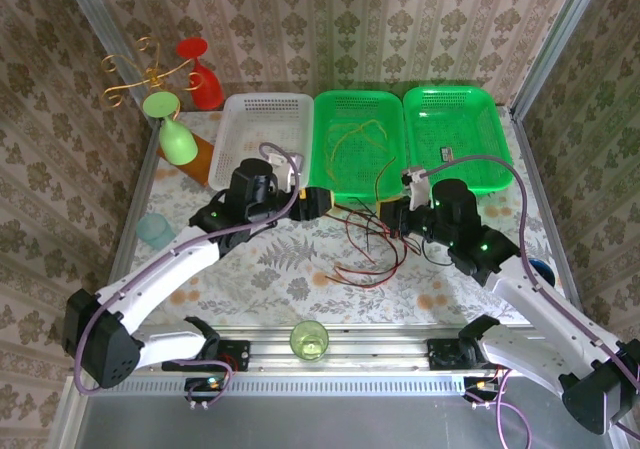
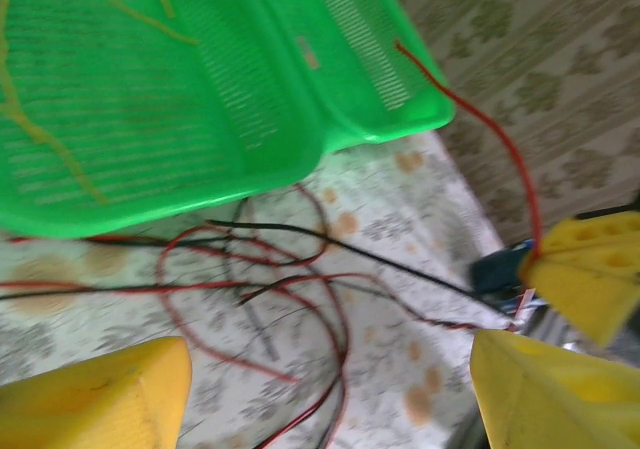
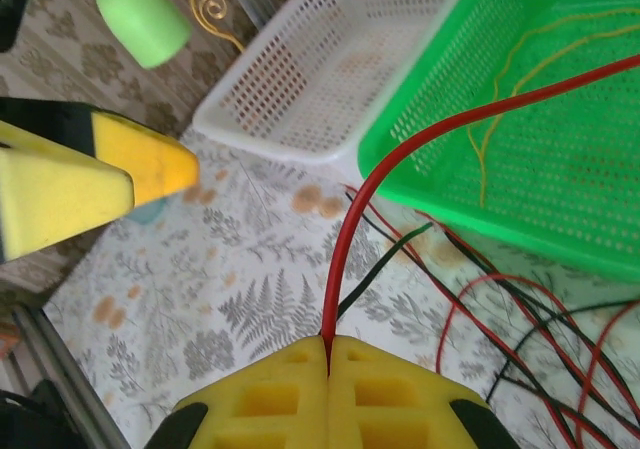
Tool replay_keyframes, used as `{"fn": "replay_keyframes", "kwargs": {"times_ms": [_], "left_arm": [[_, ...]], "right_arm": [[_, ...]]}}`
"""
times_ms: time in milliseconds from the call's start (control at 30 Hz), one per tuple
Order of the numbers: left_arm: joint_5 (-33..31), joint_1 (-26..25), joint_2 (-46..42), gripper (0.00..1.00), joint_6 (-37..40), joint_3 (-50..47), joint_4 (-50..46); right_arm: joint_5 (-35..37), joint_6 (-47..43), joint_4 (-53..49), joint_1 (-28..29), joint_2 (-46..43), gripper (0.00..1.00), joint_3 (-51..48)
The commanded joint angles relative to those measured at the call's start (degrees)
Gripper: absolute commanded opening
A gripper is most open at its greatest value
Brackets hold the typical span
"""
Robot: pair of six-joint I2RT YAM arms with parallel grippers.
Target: Untangle the cables
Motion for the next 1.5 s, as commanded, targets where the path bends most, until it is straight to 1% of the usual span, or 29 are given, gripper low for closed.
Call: {"fn": "replay_keyframes", "kwargs": {"times_ms": [0, 133, 333, 600, 867, 967, 1100, 1167, 1333, 1467], "left_arm": [[5.3, -0.5, 1.1, 0.74, -8.3, -1.4, 12.0], [6.1, -1.0, 2.6, 0.75, -12.0, -2.3, 17.5], [7.0, -1.3, 4.2, 0.76, -17.4, -3.0, 23.3], [7.8, -2.2, 9.7, 0.75, -29.2, -5.0, 35.7], [7.1, -4.2, 13.0, 0.76, -31.5, -4.2, 38.3], [7.0, -4.3, 15.2, 0.76, -35.4, -5.0, 44.0], [7.1, -4.6, 19.5, 0.73, -41.2, -4.8, 53.6], [7.2, -4.8, 21.1, 0.71, -42.8, -4.0, 56.5], [7.2, -5.6, 23.1, 0.63, -42.4, -2.1, 56.9], [6.9, -5.8, 23.6, 0.51, -42.7, -1.6, 57.6]], "right_arm": [[-2.8, 3.3, 7.8, -0.5, -0.6, 0.00, -1.2], [-3.1, 5.7, 12.4, -0.5, -0.5, 0.00, -2.7], [-2.1, 7.0, 15.8, -0.5, -1.1, 0.00, -4.1], [-1.8, 7.7, 22.8, -0.5, -1.1, 0.00, -6.7], [-1.1, 7.4, 26.5, -0.6, -1.4, 0.00, -7.5], [-0.6, 7.2, 27.8, -0.5, -1.8, 0.00, -8.1], [-0.7, 6.3, 28.1, -0.6, -2.5, 0.00, -8.4], [-1.3, 6.4, 28.5, -0.6, -2.6, 0.00, -8.6], [-1.3, 6.6, 29.0, -0.6, -3.0, 0.00, -8.8], [-1.5, 6.5, 29.0, -0.6, -3.0, 0.00, -8.8]]}}
